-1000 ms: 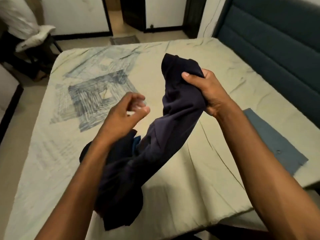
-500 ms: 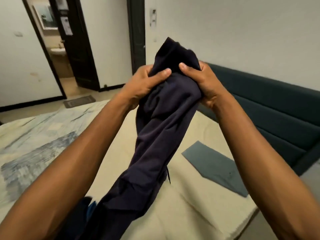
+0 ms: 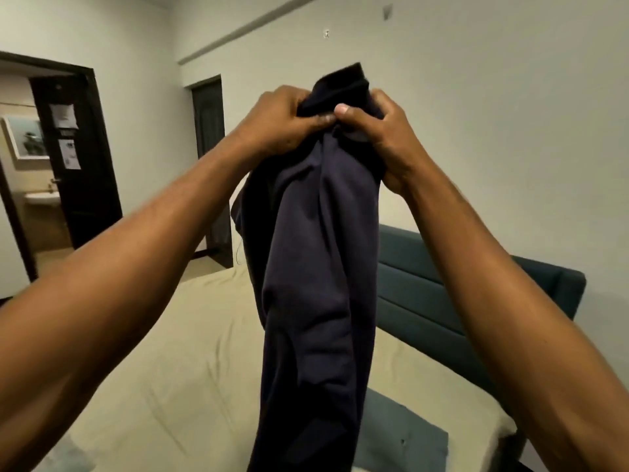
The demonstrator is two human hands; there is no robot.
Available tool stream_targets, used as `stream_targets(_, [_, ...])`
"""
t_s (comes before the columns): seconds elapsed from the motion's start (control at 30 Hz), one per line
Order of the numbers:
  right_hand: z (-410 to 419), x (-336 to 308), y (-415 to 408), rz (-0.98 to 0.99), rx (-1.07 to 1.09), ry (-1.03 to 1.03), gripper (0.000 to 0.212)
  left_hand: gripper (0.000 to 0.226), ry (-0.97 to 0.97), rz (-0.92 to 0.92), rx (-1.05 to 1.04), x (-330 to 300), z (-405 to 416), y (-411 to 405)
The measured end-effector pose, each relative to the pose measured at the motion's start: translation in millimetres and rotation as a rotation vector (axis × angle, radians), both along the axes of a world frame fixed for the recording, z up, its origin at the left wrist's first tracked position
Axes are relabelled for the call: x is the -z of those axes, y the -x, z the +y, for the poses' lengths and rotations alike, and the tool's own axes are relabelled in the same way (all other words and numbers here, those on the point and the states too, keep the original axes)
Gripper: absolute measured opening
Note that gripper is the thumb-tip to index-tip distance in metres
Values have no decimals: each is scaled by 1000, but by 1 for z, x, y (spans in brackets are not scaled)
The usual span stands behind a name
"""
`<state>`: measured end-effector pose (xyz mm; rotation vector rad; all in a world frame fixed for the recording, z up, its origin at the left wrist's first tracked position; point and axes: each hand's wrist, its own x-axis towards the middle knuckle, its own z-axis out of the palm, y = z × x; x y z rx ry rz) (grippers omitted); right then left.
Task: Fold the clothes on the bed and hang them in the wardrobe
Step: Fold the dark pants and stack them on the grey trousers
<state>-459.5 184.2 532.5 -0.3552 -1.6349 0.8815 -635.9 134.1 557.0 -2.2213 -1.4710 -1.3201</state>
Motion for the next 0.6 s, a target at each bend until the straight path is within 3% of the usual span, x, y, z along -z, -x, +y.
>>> stream_targets(0.2, [21, 22, -11, -170, 218, -84, 9, 35, 168, -58, 72, 41, 22, -9])
stream_targets(0.33, [31, 10, -21, -138, 376, -115, 12, 32, 532, -224, 183, 73, 25, 4])
stream_targets(0.47, [50, -2, -46, -10, 511, -70, 17, 32, 835, -86, 132, 110, 35, 39])
stream_targets(0.53, [59, -7, -61, 34, 545, -37, 15, 22, 864, -118, 126, 116, 37, 51])
stream_targets(0.6, [65, -10, -74, 27, 554, -15, 12, 9, 764, -115, 81, 108, 40, 60])
